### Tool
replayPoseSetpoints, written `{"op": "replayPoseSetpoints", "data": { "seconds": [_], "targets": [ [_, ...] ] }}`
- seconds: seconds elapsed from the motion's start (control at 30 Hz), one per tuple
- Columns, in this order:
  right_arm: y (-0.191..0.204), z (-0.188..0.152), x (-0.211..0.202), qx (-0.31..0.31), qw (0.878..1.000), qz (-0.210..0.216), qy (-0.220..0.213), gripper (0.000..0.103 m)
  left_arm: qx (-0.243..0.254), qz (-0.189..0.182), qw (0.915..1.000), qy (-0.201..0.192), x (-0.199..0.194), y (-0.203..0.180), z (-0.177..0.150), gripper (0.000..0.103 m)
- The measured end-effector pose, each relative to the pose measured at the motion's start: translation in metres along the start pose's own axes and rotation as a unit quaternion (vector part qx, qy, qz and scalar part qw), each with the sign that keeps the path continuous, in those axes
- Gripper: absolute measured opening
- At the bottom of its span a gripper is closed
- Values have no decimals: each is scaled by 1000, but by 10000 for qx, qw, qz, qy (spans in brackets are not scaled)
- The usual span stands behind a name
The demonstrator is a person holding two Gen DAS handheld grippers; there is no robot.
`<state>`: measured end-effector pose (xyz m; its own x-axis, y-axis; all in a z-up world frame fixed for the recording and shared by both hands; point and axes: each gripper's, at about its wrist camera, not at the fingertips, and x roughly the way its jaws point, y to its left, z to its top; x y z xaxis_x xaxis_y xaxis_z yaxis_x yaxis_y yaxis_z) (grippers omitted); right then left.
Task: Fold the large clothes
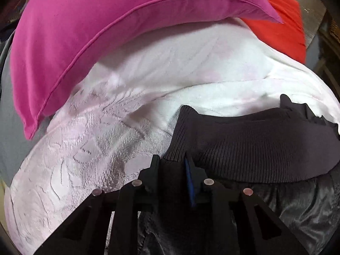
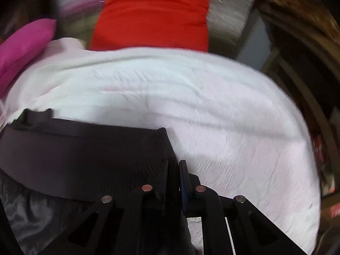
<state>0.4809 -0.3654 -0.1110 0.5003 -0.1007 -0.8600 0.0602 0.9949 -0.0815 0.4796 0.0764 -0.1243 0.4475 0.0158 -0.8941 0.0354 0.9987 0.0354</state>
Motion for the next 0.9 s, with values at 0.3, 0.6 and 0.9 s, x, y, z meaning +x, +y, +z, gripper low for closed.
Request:
{"op": "replayPoseSetpoints", "data": {
  "seconds": [0.3, 0.6, 0.9],
  "targets": [
    [1, -5, -58, 158, 9983, 78, -560, 69, 491, 638, 9913, -1038, -74, -29, -13, 54],
    [84, -45, -98, -799, 9929, 657, -585, 69, 1303, 69, 9823, -1346, -115, -114, -70, 62],
    [98, -31, -53, -710, 9971, 249, -77, 79, 901, -16, 9951, -394, -52, -116, -57, 67]
  ]
}}
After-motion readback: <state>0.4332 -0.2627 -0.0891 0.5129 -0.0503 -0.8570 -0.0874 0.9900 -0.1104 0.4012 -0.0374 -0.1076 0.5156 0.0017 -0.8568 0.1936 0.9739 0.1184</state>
